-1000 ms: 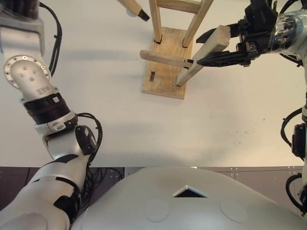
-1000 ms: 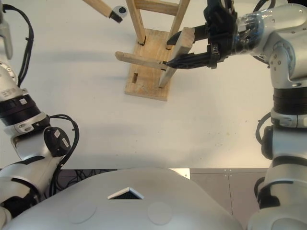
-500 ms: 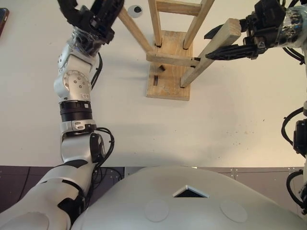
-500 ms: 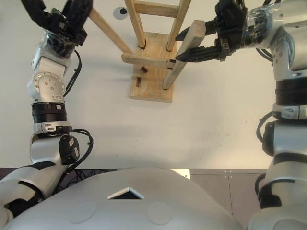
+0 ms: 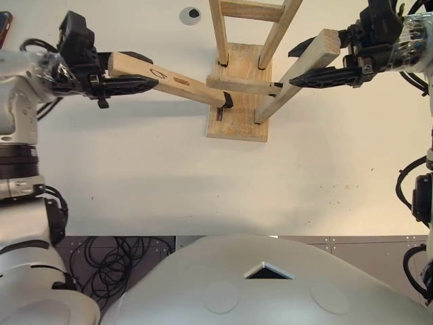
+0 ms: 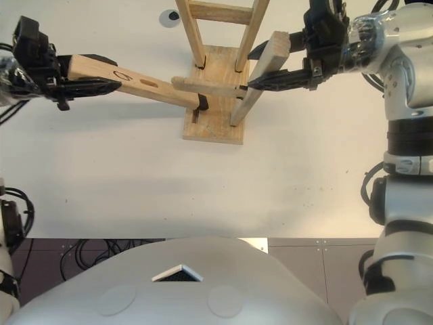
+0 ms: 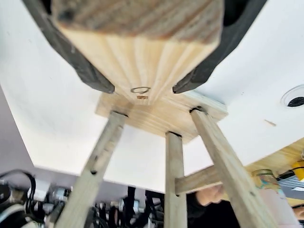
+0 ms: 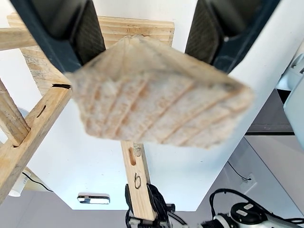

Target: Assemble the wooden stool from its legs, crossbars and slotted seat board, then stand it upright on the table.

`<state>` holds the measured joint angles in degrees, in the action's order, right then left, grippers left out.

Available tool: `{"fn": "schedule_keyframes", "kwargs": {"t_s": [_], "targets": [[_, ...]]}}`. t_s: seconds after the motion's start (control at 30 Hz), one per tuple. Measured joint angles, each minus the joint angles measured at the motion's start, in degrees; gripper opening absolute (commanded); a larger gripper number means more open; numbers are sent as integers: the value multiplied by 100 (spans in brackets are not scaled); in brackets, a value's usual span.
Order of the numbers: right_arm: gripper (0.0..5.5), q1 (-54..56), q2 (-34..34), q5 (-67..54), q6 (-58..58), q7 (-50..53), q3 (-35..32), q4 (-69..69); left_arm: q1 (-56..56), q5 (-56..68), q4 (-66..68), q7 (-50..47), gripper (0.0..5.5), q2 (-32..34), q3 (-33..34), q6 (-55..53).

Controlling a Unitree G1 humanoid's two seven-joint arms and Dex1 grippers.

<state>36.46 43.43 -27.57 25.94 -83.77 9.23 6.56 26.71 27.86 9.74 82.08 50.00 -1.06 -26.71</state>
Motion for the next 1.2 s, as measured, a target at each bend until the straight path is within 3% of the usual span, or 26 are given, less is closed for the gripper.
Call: {"fn": "schedule_keyframes", "kwargs": {"t_s": [0.13, 0.37, 0.87, 1.2], "targets": [[212, -67, 4, 1, -38, 39, -10, -92, 351, -324, -138, 536, 201, 373, -449, 17], [212, -117, 8, 6, -65, 76, 2, -209, 1129, -950, 319, 980, 201, 418, -1004, 585], [211, -167, -35, 43, -87, 254, 52, -376, 2950, -921, 1043, 1034, 201, 579, -2895, 827], [208, -438, -340, 17, -45, 834, 74, -809, 3575, -759, 777, 988, 201, 471, -3417, 689]]}}
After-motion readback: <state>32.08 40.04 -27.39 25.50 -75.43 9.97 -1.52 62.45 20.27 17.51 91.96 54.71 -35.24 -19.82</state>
